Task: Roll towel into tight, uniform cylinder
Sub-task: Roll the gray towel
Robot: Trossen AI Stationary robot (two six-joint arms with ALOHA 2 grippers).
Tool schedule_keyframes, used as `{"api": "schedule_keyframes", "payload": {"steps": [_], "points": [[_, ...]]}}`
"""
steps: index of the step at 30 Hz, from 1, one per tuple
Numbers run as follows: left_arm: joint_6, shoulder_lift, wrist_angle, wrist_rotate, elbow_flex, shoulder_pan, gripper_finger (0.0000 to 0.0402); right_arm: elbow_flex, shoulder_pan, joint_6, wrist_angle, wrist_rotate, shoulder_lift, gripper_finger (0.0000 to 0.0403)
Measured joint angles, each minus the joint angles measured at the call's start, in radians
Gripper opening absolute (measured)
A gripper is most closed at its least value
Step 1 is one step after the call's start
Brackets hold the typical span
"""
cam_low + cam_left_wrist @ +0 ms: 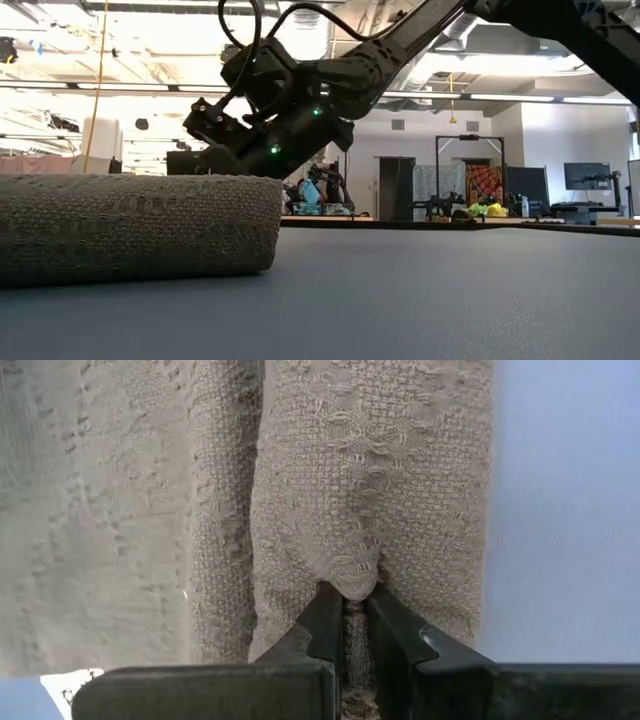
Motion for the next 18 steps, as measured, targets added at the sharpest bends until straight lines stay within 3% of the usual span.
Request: {"api": "schedule_keyframes", "payload": {"steps": [3,9,18], "points": [[-0.018,0.000,0.006,-0.004,0.000,-0.011,0.0011,-0.002,-0.004,0.000,-0.027,0.019,-0.013,0.0019],[-0.054,-0.022,0.063,-0.029,0.000,-0.045,0.0011,-0.004,-0.015,0.015,-0.045,0.067,-0.015,0.0039],[-0.034,-0.045,0.235,0.013,-0.003,-0.066,0.0011,-0.006,-0.017,0.025,-0.048,0.092,-0.015,0.0021]]}}
